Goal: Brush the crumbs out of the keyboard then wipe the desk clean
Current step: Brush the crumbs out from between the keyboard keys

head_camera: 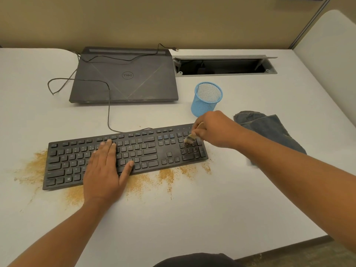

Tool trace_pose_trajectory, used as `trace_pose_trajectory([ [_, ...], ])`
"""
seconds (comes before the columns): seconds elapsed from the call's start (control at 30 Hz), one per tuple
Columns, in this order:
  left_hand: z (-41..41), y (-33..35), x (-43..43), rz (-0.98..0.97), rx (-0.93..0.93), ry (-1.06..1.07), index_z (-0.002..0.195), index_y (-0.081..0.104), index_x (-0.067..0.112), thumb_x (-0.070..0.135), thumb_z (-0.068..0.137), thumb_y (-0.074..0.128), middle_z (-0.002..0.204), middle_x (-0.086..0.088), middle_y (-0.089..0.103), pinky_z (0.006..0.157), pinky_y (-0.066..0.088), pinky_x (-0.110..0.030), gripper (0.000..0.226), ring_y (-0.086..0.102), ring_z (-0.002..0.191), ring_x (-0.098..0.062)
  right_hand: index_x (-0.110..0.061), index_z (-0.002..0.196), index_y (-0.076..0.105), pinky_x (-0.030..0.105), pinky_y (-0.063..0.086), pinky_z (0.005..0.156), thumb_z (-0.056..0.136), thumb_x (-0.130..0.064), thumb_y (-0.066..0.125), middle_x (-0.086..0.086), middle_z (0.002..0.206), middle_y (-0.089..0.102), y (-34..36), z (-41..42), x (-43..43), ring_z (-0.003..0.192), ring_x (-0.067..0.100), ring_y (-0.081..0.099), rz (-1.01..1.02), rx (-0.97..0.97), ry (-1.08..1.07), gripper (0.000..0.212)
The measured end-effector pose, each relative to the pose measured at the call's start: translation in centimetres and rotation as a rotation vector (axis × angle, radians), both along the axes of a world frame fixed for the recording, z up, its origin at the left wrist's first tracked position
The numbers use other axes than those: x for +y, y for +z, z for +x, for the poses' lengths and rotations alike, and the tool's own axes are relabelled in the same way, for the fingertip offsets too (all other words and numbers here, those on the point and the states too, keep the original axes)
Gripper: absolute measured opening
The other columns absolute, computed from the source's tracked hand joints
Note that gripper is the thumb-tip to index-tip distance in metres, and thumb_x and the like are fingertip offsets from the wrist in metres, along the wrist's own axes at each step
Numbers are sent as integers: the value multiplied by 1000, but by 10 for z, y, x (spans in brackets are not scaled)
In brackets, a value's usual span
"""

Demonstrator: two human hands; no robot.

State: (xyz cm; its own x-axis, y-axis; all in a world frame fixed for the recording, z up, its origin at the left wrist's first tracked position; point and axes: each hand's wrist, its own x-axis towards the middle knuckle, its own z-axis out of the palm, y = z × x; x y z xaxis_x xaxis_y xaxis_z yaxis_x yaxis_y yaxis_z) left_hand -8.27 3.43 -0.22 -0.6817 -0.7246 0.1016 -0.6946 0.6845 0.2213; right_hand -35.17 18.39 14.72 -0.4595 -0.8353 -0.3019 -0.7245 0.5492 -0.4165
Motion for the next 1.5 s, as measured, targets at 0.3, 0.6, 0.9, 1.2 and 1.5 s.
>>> trace_pose_trajectory([
  [0.3, -1, 1, 0, -6, -4, 1, 150, 32, 8, 67, 95, 21, 158, -9, 30, 121, 16, -41, 82, 21, 148, -22, -10, 91, 76, 28, 54, 68, 95, -18, 57, -12, 66, 61, -9, 6, -11, 74, 16, 64, -76, -45, -123, 22],
  [0.6, -1, 1, 0, -10, -12, 0, 150, 32, 8, 66, 95, 21, 158, -9, 30, 122, 15, -40, 81, 20, 148, -22, -18, 90, 75, 25, 45, 64, 97, -27, 58, -2, 84, 71, -6, 12, -16, 76, 15, 62, -19, 4, 41, 21],
  [0.9, 0, 0, -1, -3, -10, -6, 150, 32, 8, 66, 94, 24, 158, -9, 31, 121, 15, -40, 81, 21, 148, -22, -16, 97, 74, 28, 54, 71, 94, -26, 63, -3, 85, 71, -4, 5, -9, 80, 12, 65, 9, 6, 32, 15],
  [1.2, -1, -1, -2, -8, -3, -4, 150, 33, 7, 66, 94, 23, 157, -10, 32, 121, 19, -42, 82, 22, 148, -22, -19, 85, 76, 23, 51, 61, 84, -25, 70, -9, 76, 69, -9, 4, -3, 71, 7, 63, -5, -11, -10, 9],
  [1.5, -1, -1, -1, -8, -13, -4, 150, 32, 8, 67, 94, 21, 158, -9, 31, 121, 18, -42, 82, 21, 148, -21, -18, 79, 76, 24, 51, 59, 80, -23, 75, -6, 76, 71, 4, 3, 3, 73, 9, 65, 120, -7, 88, 5],
])
